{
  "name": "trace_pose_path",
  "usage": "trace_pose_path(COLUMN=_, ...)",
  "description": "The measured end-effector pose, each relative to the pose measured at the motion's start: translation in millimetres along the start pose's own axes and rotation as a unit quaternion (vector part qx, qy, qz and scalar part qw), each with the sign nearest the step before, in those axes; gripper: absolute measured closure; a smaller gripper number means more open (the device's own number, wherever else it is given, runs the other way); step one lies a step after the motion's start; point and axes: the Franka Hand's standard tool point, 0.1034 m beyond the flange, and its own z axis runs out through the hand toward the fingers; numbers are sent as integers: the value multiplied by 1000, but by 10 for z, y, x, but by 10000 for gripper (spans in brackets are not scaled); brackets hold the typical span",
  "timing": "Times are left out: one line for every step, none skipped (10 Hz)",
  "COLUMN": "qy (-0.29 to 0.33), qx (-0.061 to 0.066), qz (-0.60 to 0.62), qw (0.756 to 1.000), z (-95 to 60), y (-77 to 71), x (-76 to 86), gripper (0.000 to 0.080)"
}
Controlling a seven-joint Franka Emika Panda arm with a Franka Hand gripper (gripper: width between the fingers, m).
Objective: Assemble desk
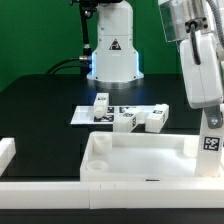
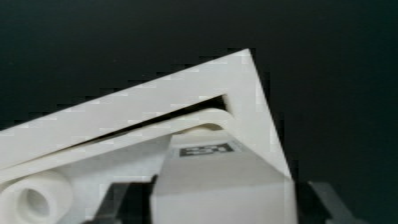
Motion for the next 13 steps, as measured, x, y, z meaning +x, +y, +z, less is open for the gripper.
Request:
trace_pose_path(qy=0, qx=-1, qz=-1, qw=1000, z=7, y=6, x=-4, gripper=457)
trace_pose_path(qy=0, qx=-1, qz=-5, qw=1000, z=8, y=6, x=-4, gripper=276)
trace_pose_path(qy=0, qx=-1, qz=-6, qw=1000, z=7, y=8, x=-8, gripper=185)
trace_pose_path(qy=-3, qx=-2, qz=-23, qw=1000, z=-62, y=10, x=-57, gripper=185)
trace_pose_path(qy=-9, qx=2, qz=-42, qw=999, z=-201, y=11, x=-122, gripper=157)
trace_pose_path(qy=-10, qx=-5, qz=-51, qw=999, z=-266, y=77, x=-177, gripper=157)
trace_pose_path(qy=-12, qx=-10, qz=-56, qw=998, z=-280, y=80, x=-224, gripper=151)
trace_pose_path(qy=-12, qx=-10, qz=-56, qw=998, z=-260, y=79, x=-206, gripper=150)
trace_pose_path(qy=-12, qx=-10, qz=-57, qw=998, z=-257, y=83, x=-209, gripper=150)
trace_pose_path(qy=-12, qx=-10, qz=-59, qw=998, z=-256, y=84, x=-210, gripper=150)
trace_pose_path(qy=-13, qx=-12, qz=-82, qw=996, z=-273, y=87, x=-213, gripper=150)
trace_pose_path(qy=-15, qx=-12, qz=-108, qw=994, z=-344, y=83, x=-226, gripper=150)
trace_pose_path(qy=-17, qx=-5, qz=-176, qw=984, z=-461, y=165, x=-174, gripper=150)
